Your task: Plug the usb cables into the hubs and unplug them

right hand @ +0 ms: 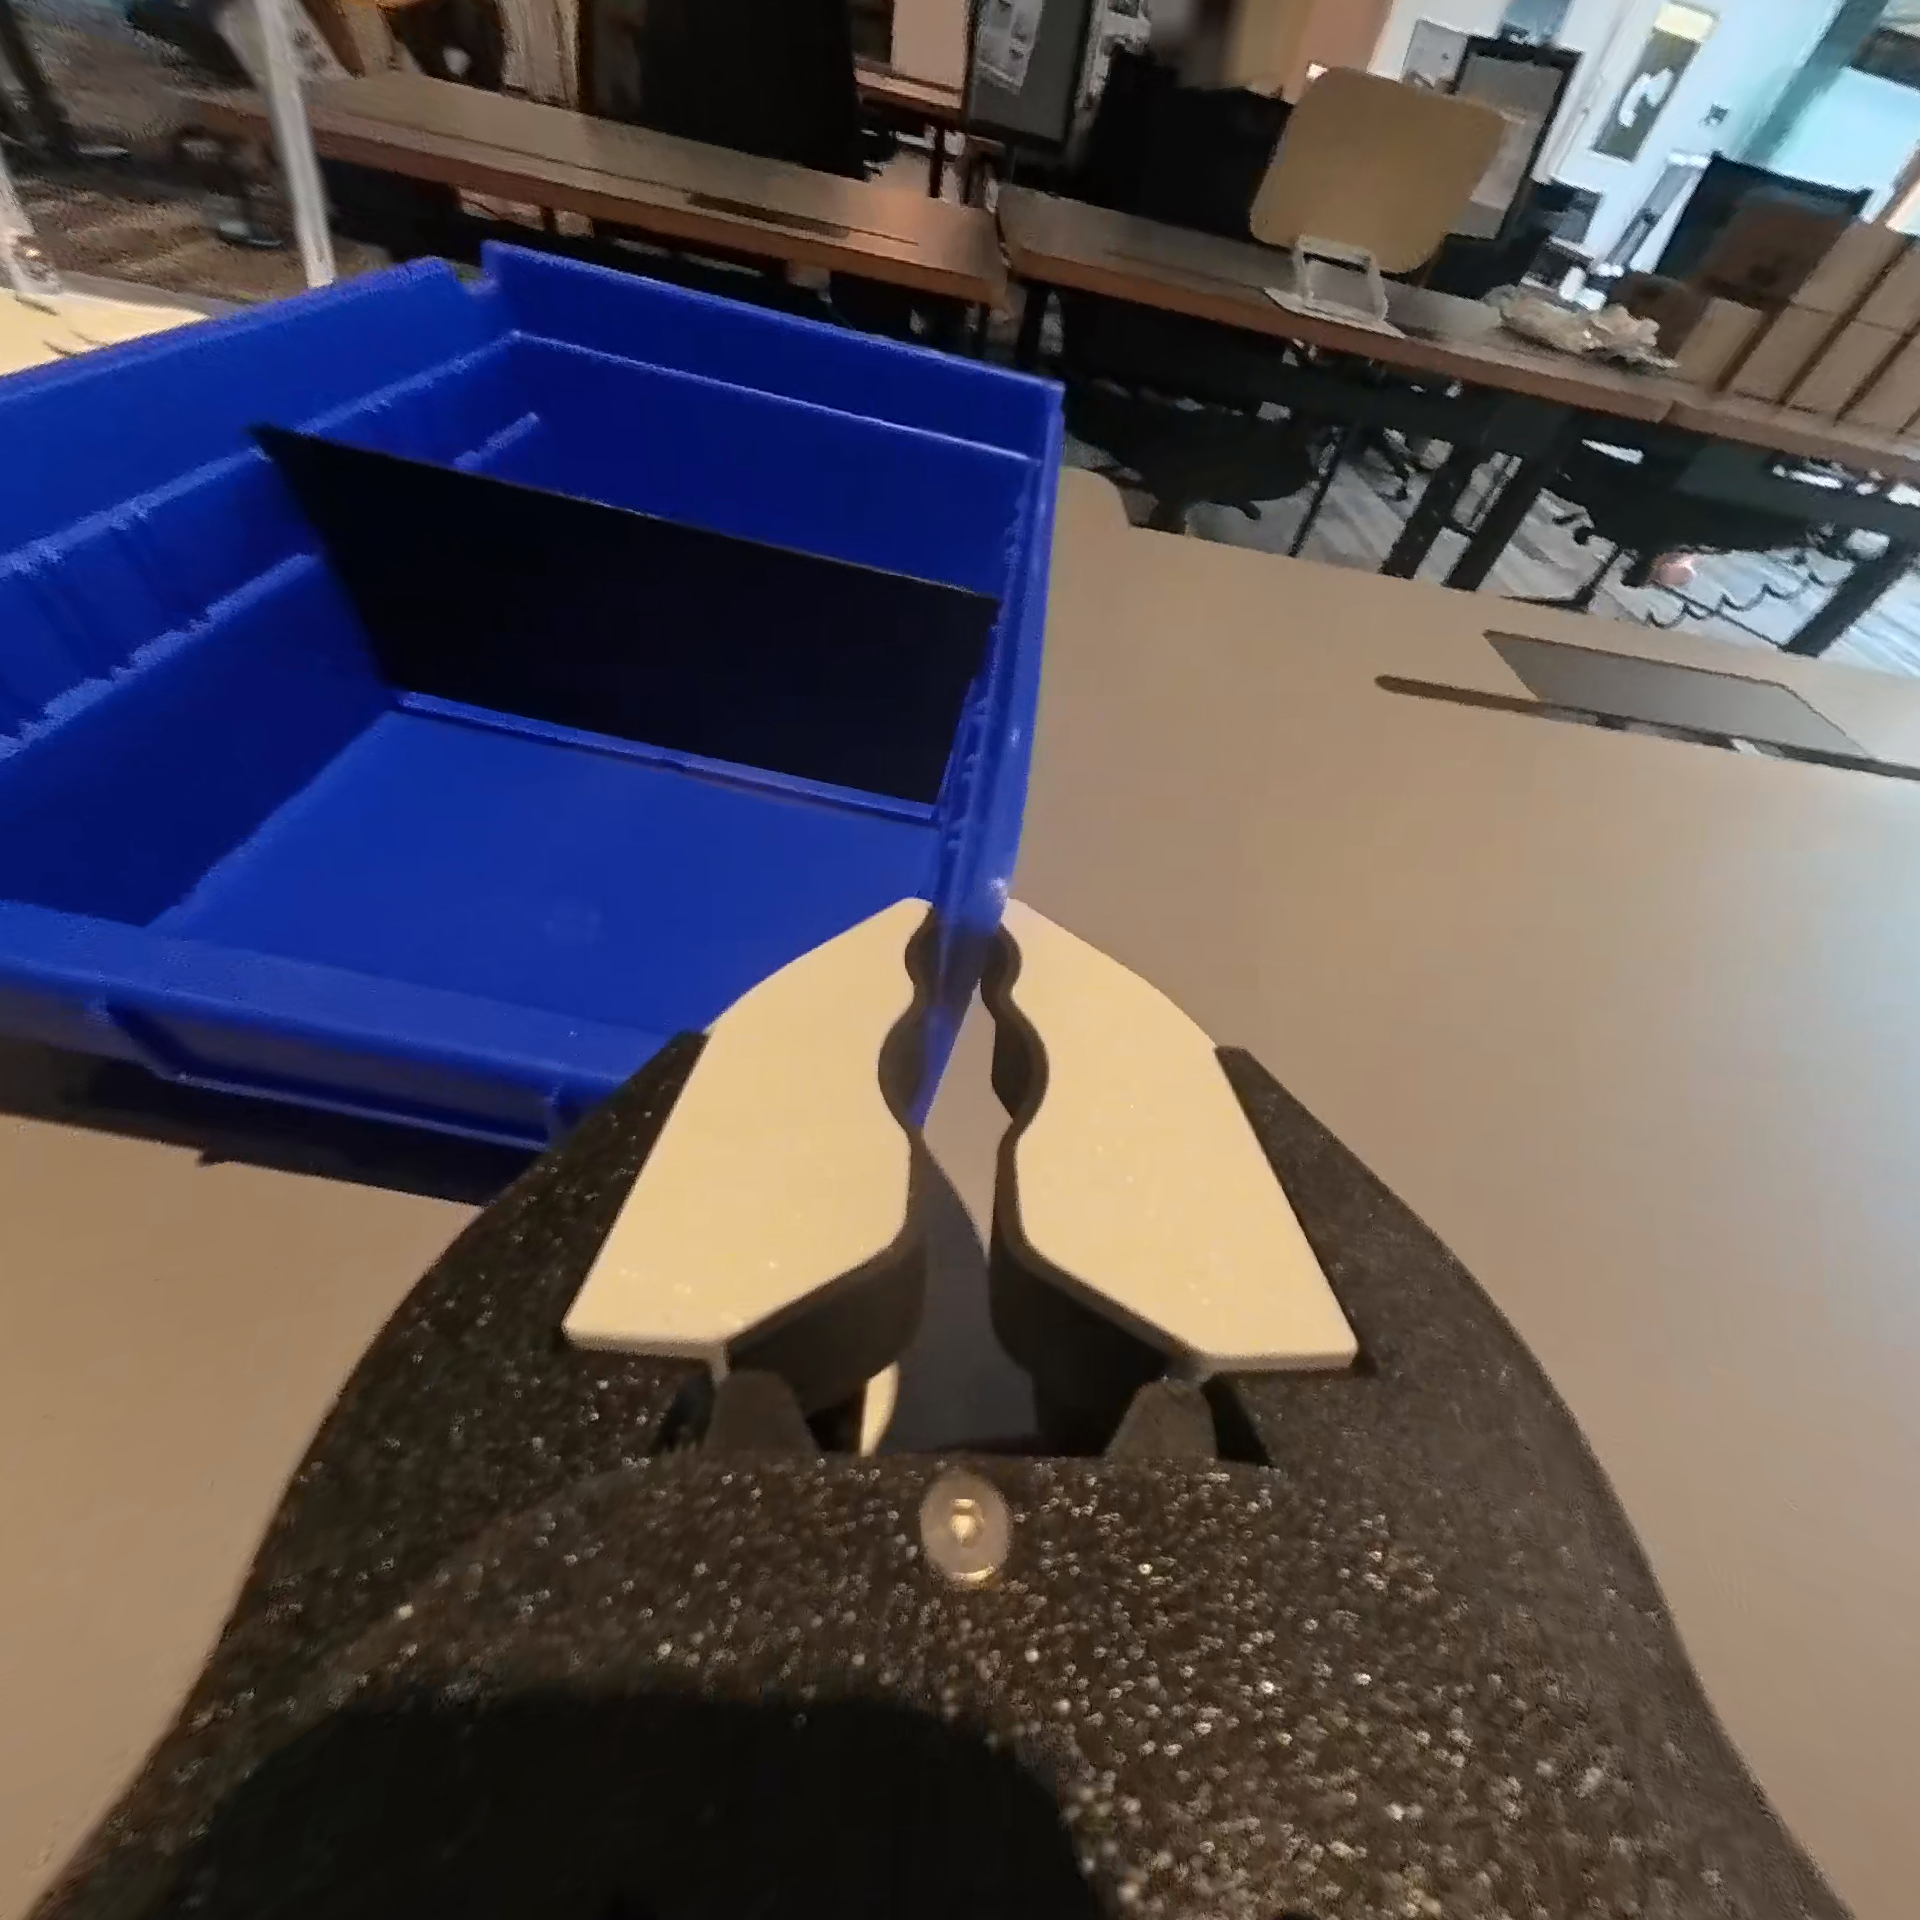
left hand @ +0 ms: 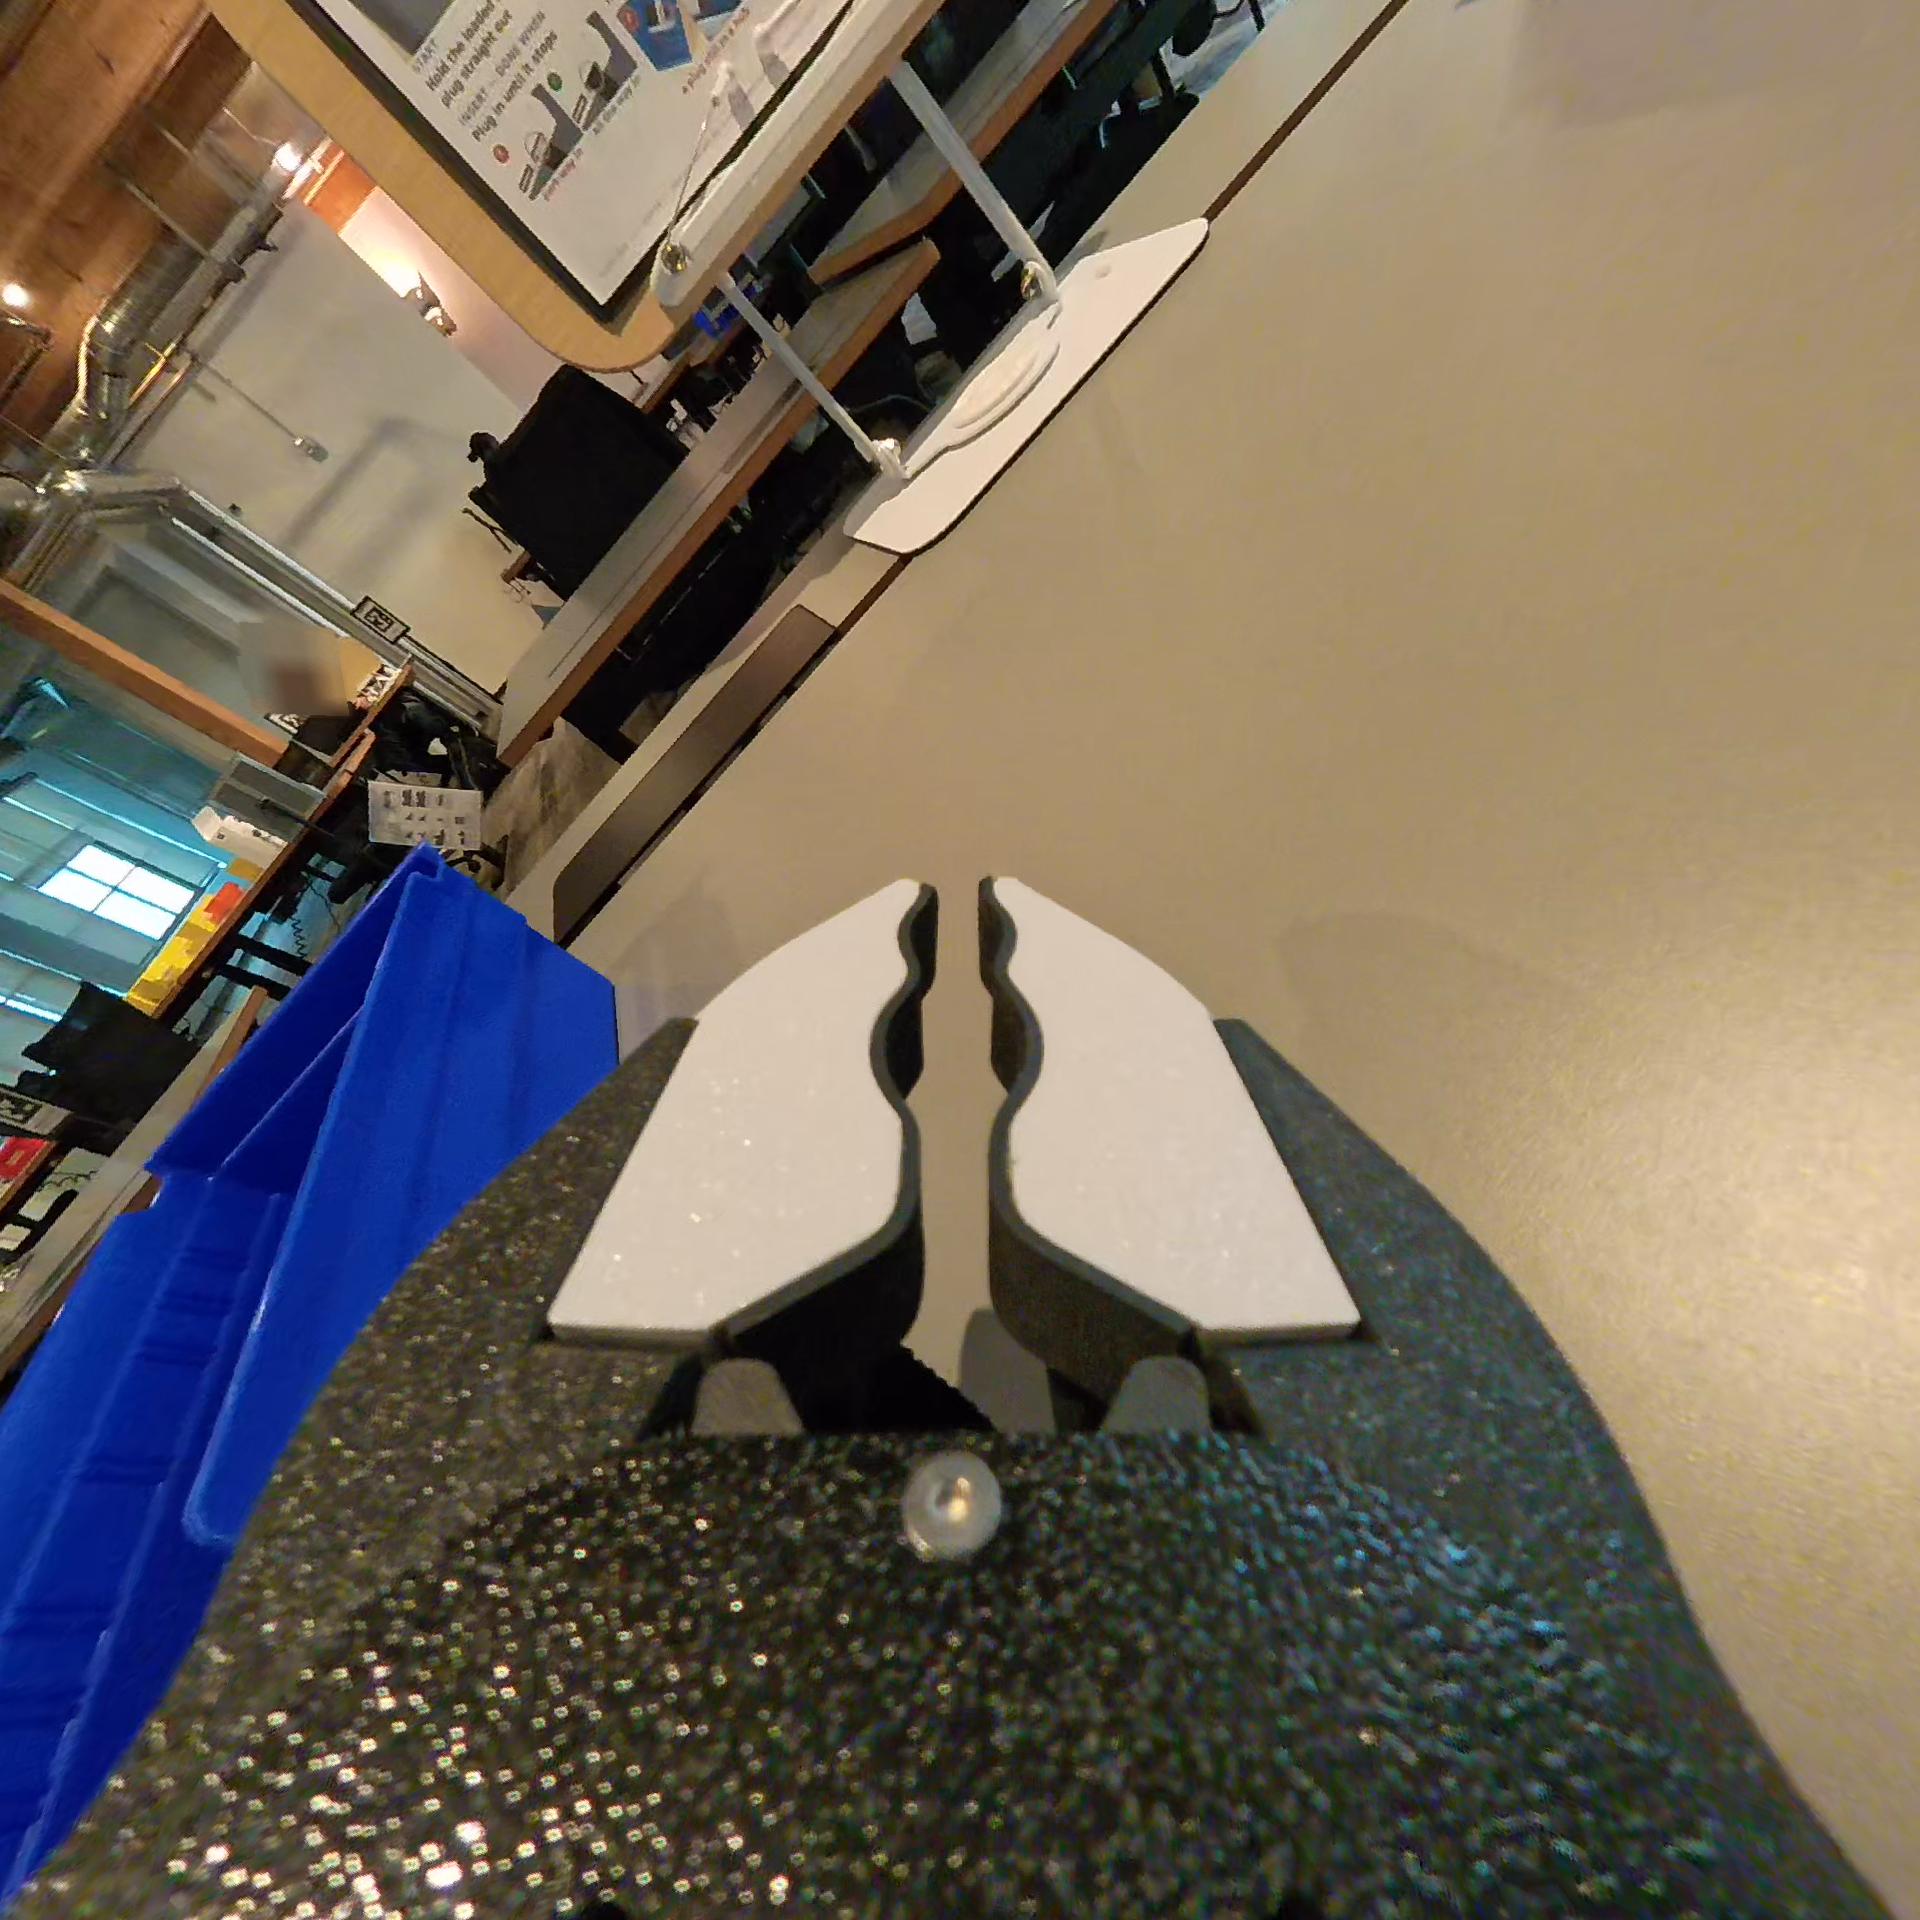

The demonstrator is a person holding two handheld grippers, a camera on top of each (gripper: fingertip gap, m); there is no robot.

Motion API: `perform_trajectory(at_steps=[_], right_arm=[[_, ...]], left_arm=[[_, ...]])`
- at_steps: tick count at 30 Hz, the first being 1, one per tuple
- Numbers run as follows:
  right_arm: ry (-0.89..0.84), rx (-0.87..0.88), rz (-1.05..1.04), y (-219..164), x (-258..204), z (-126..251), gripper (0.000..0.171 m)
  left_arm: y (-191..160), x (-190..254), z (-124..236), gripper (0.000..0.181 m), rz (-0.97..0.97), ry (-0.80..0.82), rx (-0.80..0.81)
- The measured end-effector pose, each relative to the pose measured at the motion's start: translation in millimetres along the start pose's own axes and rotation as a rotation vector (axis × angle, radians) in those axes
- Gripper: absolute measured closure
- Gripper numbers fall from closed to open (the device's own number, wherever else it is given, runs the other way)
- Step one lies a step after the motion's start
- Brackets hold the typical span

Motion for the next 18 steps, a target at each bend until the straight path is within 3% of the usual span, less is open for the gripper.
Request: perform_trajectory(at_steps=[5, 18], right_arm=[[0.030, -0.006, -0.001, -1, 15, -6, 0.164], [-0.086, -0.058, -0.014, 9, 9, -32, 0.163]], left_arm=[[0, 1, -1, 0.174, -0.008, -0.006, -0.006], [1, 3, -2, 0.174, -0.018, -0.013, -0.006]])
Point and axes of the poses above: each gripper's, where its closed fingertips meet, z back along the fingers, y out of its top, x = y × z across the jaws, the point moved 6 cm from there along z, back along the fingers, and after that the axes turned 1 degree about -y, right-handed, at the moved point
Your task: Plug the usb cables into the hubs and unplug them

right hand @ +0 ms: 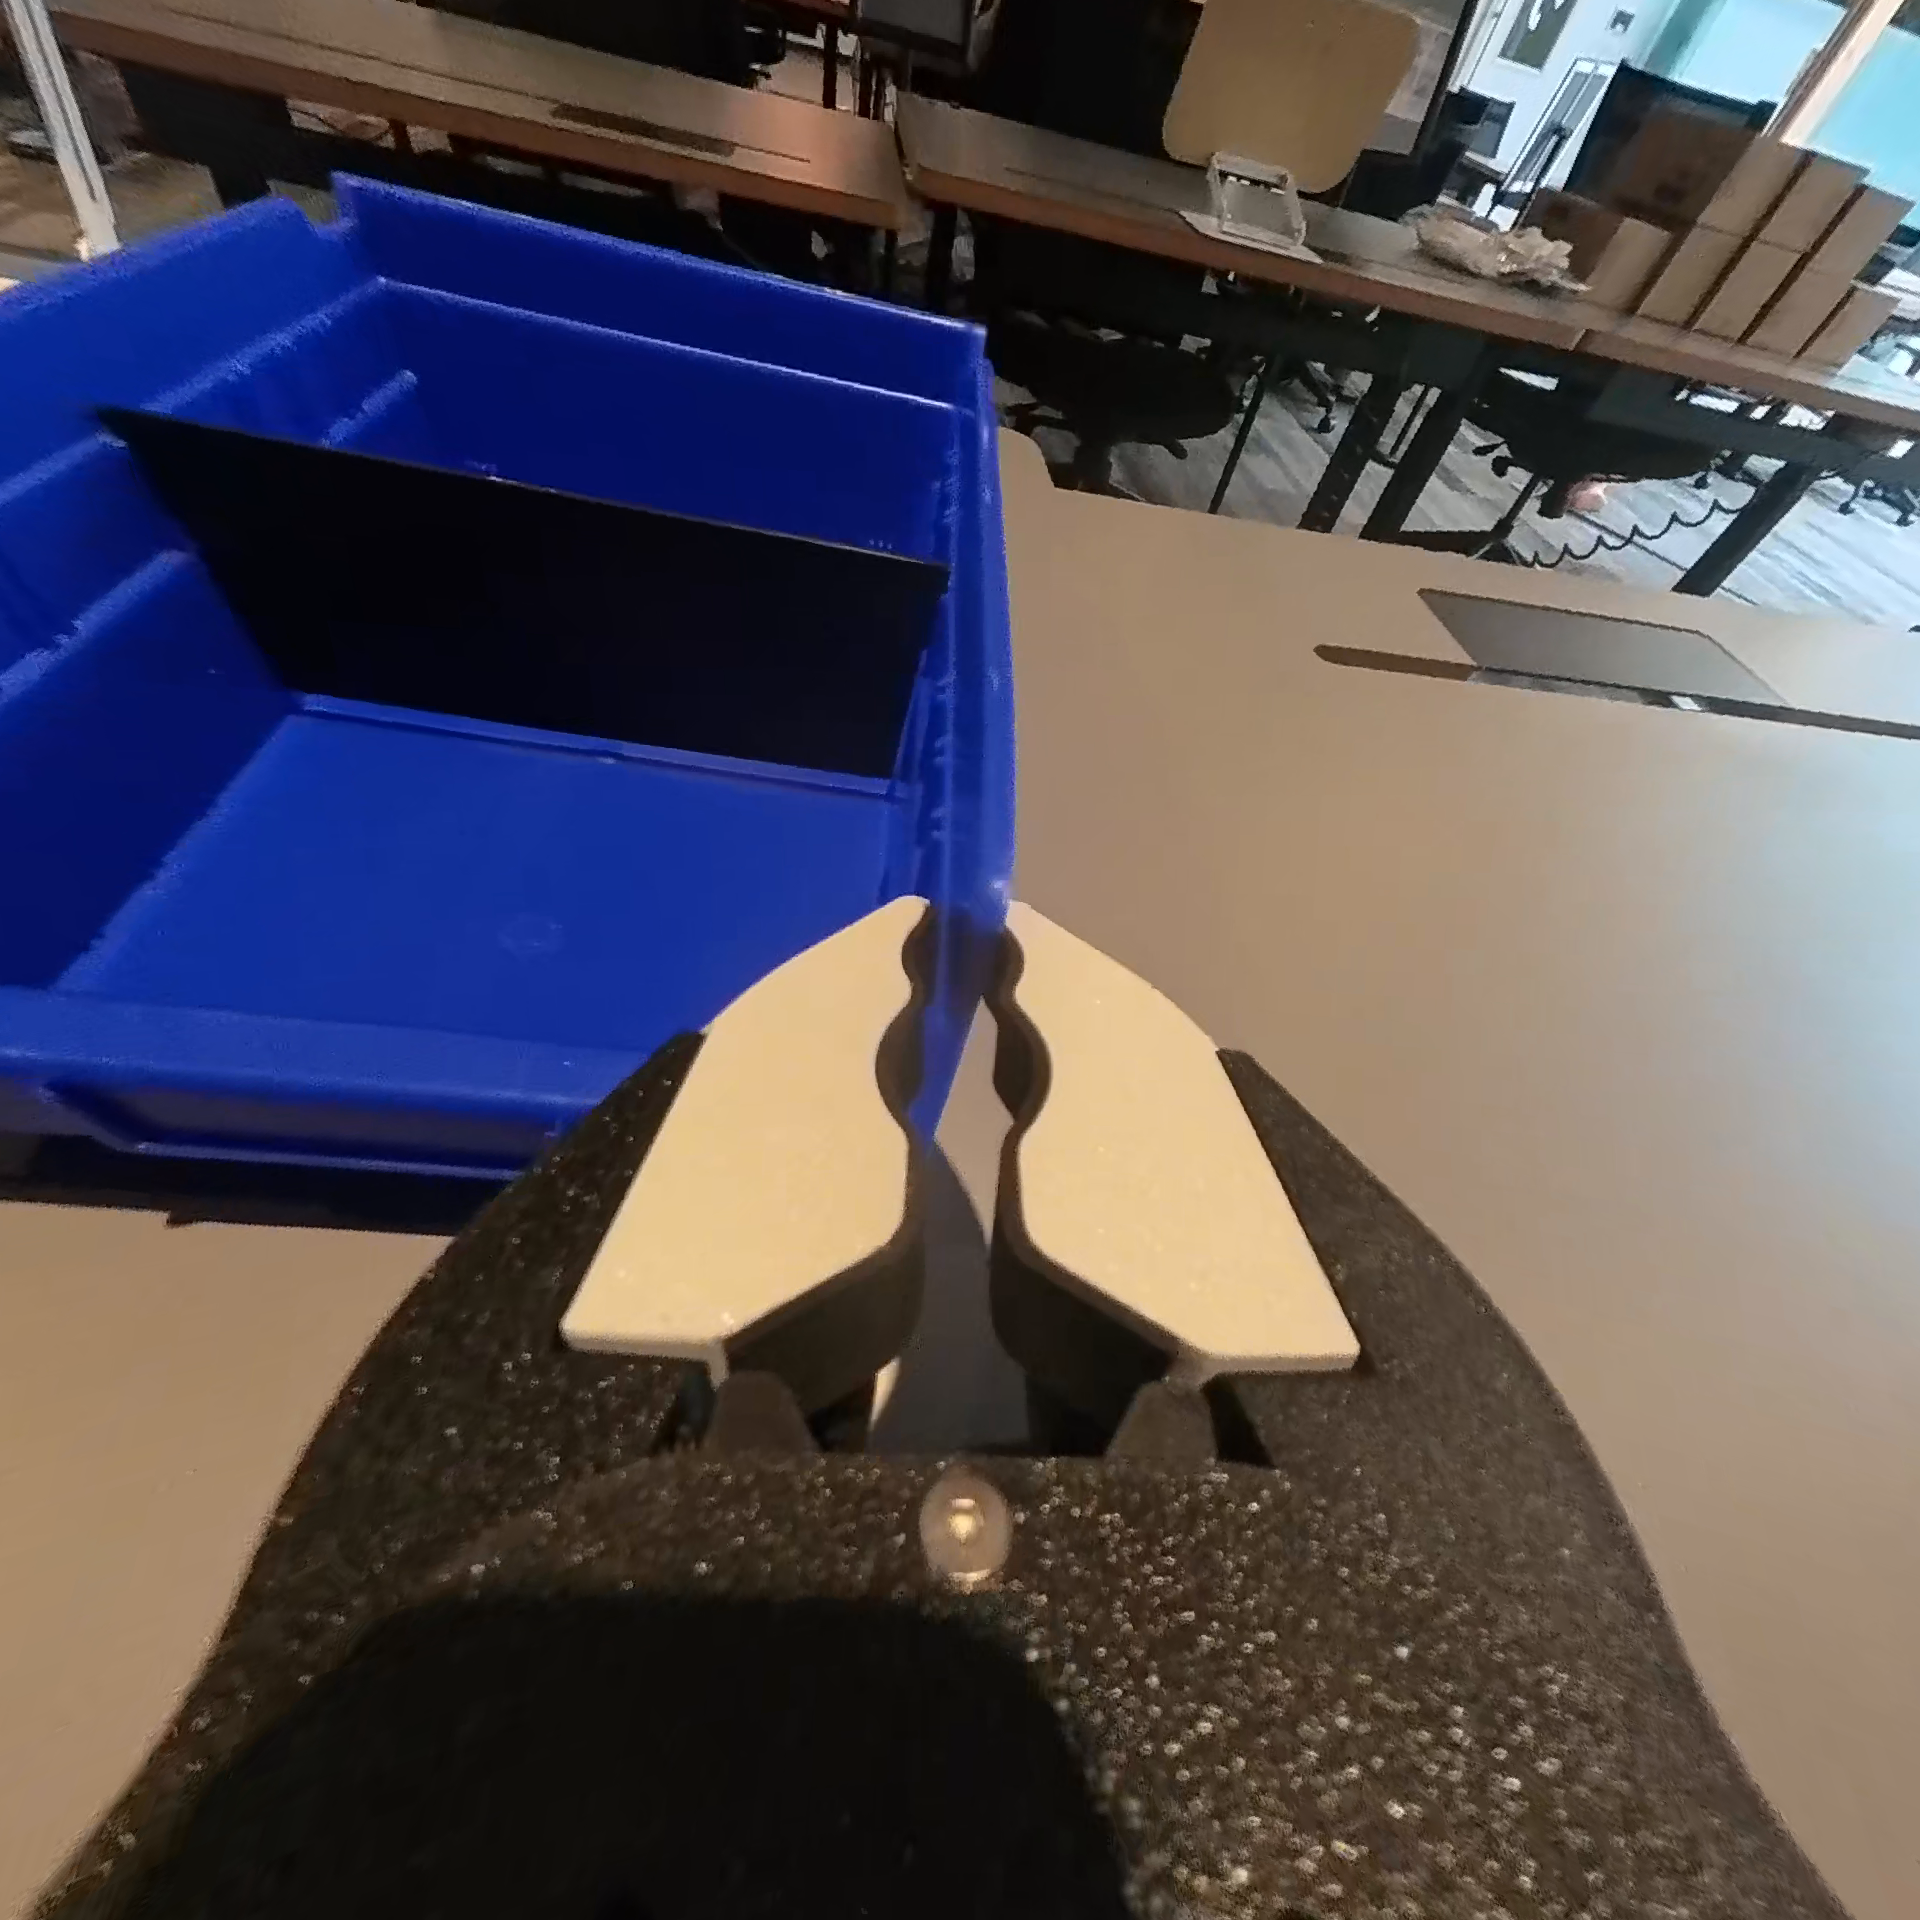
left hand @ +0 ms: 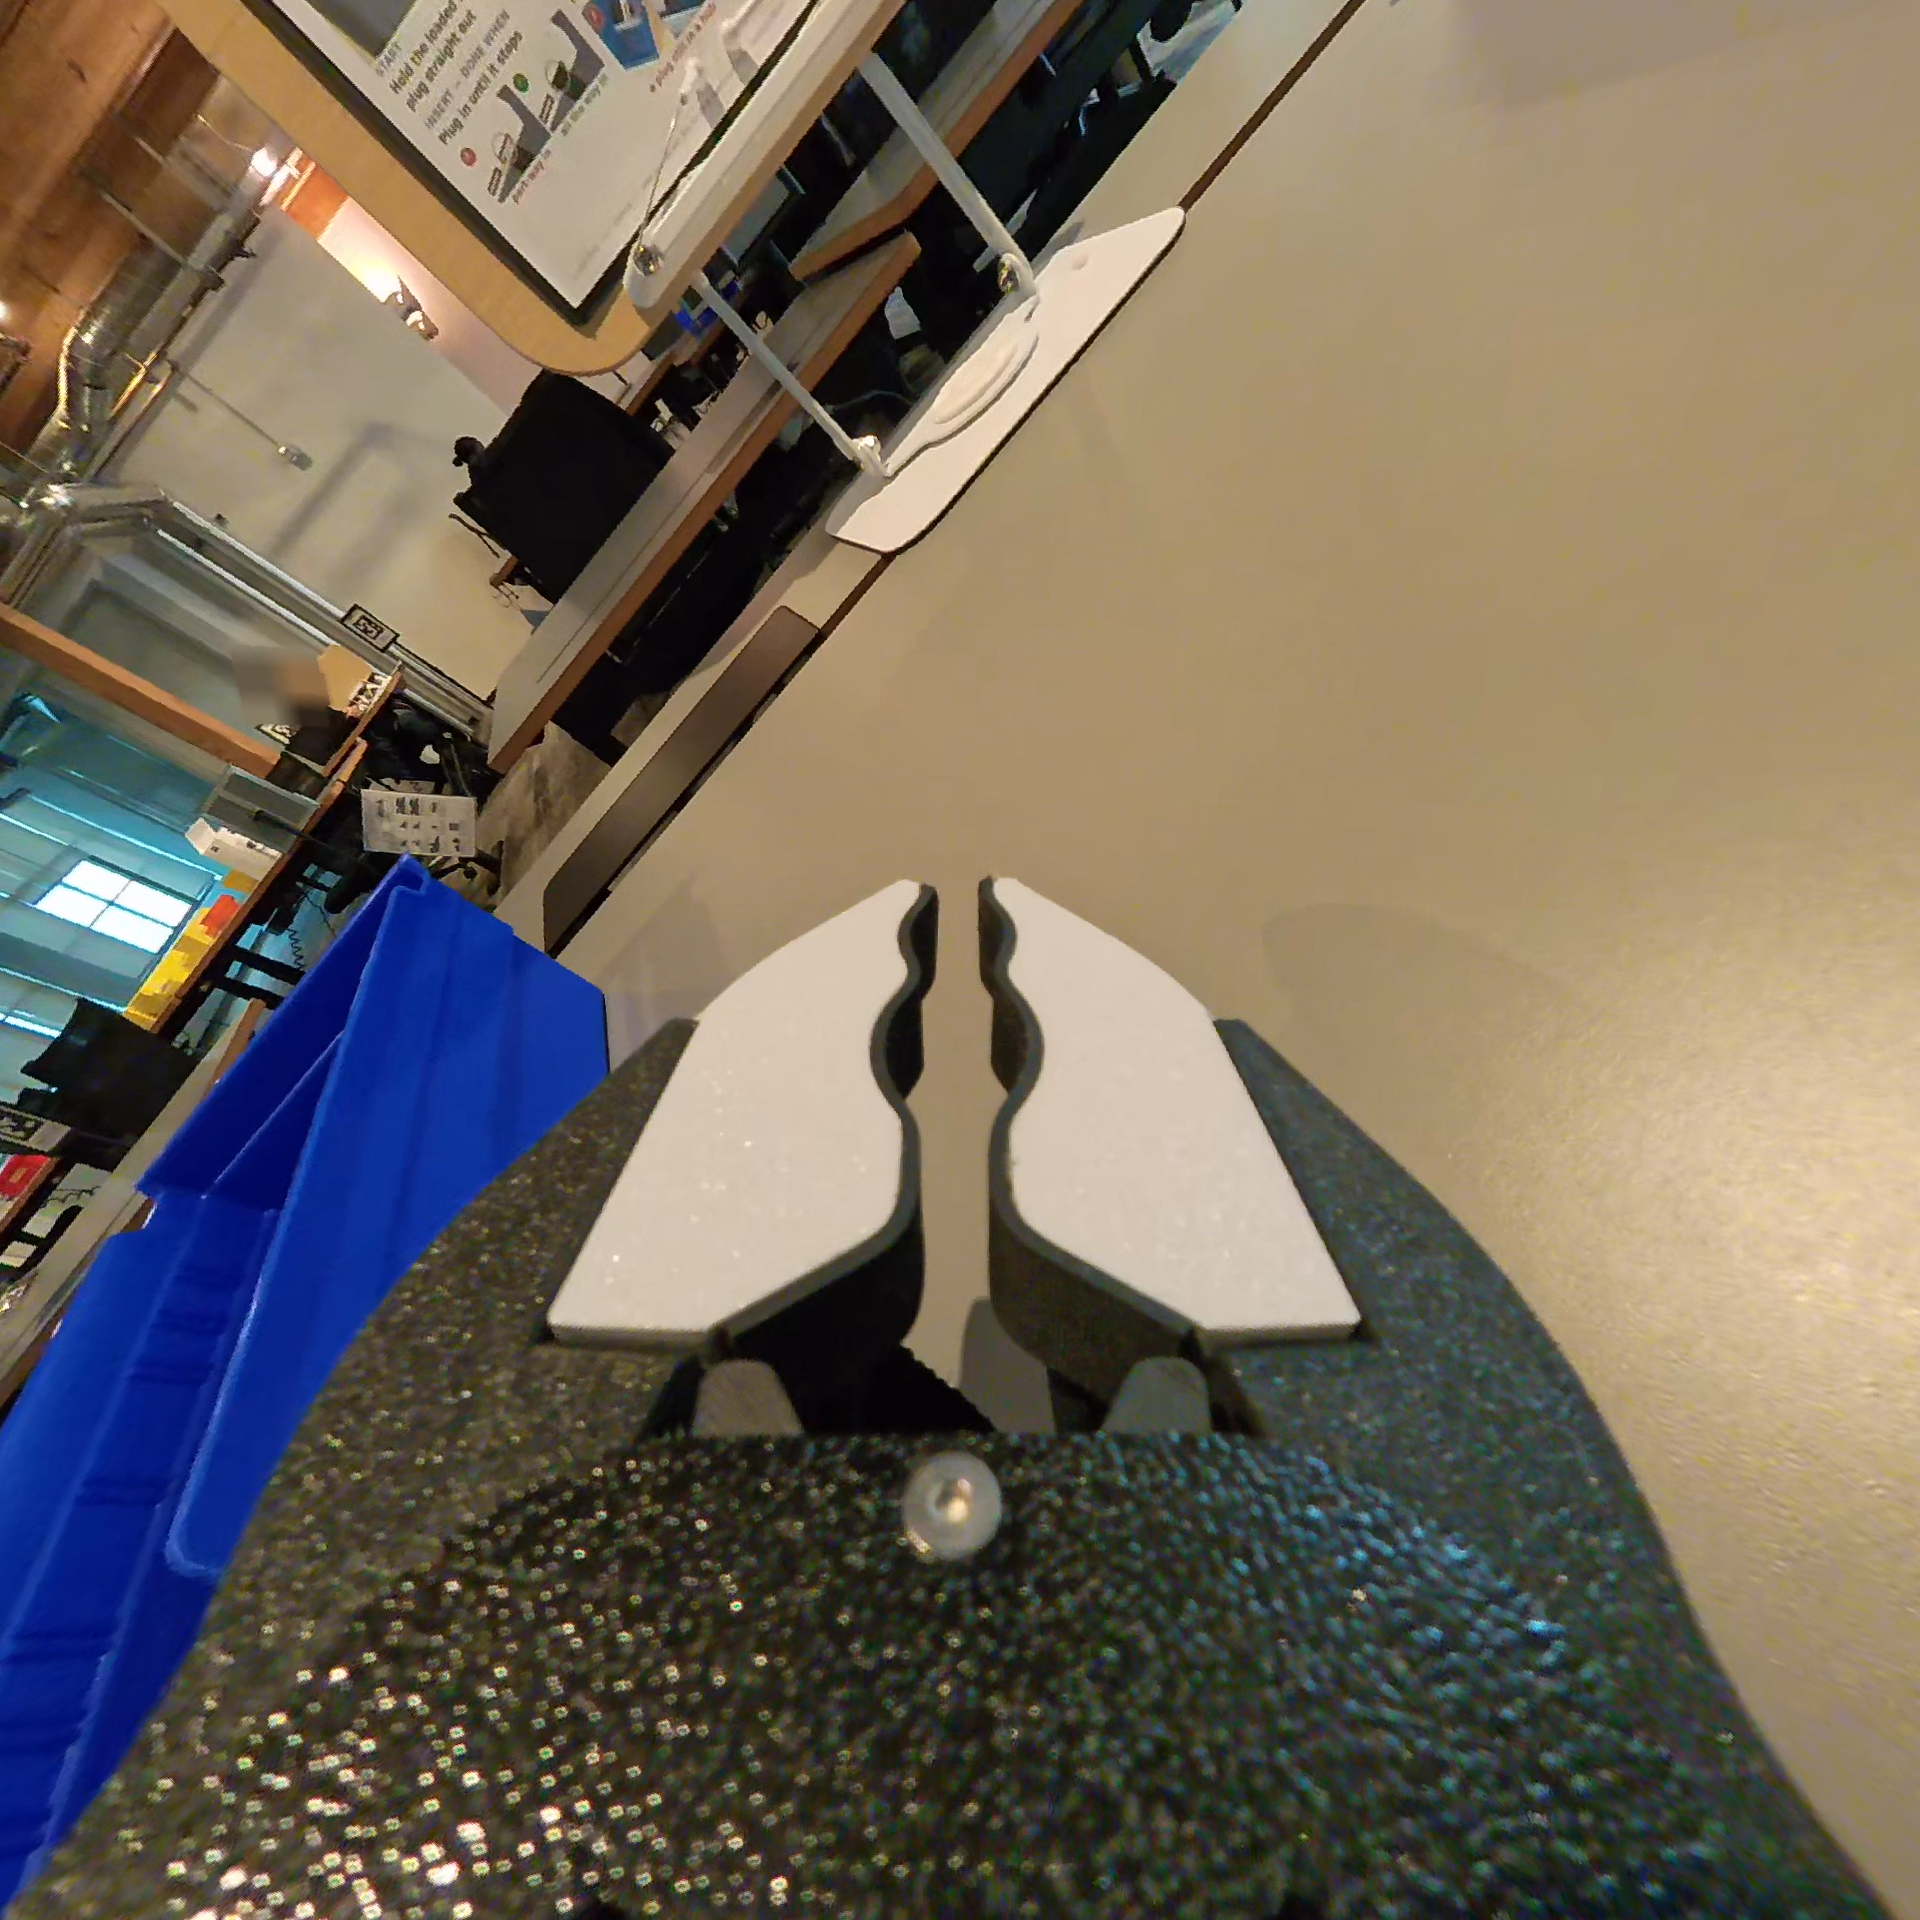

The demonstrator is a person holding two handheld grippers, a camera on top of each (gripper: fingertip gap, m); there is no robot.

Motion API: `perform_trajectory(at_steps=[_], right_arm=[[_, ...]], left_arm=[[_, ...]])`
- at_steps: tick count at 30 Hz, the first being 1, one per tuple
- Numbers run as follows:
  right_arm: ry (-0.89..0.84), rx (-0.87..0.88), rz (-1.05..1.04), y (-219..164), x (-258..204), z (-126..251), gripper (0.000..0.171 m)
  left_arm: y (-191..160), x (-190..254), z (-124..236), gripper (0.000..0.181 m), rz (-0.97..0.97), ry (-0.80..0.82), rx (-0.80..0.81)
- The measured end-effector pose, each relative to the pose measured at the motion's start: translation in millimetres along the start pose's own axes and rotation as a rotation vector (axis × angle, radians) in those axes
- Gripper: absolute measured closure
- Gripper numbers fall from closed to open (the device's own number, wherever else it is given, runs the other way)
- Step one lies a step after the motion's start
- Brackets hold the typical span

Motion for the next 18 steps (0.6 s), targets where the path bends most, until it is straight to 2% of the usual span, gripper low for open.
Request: perform_trajectory(at_steps=[12, 16, 18], right_arm=[[0.014, 0.053, 0.037, -1, 5, -1, 0.160], [-0.044, 0.181, 0.010, 10, 10, 28, 0.134], [-0.018, 0.268, -0.042, 15, 6, 50, 0.129]], left_arm=[[-1, 0, 0, 0.174, -0.007, -0.002, -0.006], [-2, -1, 0, 0.174, -0.002, 0.001, -0.007], [-2, -1, 0, 0.174, 0.004, -0.001, -0.005]])
Point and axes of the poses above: each gripper's, where its closed fingertips meet, z back along the fingers, y out of its top, x = y × z across the jaws, the point moved 6 cm from there along z, back along the fingers, and after that the axes turned 1 degree about -y, right-handed, at the moved point
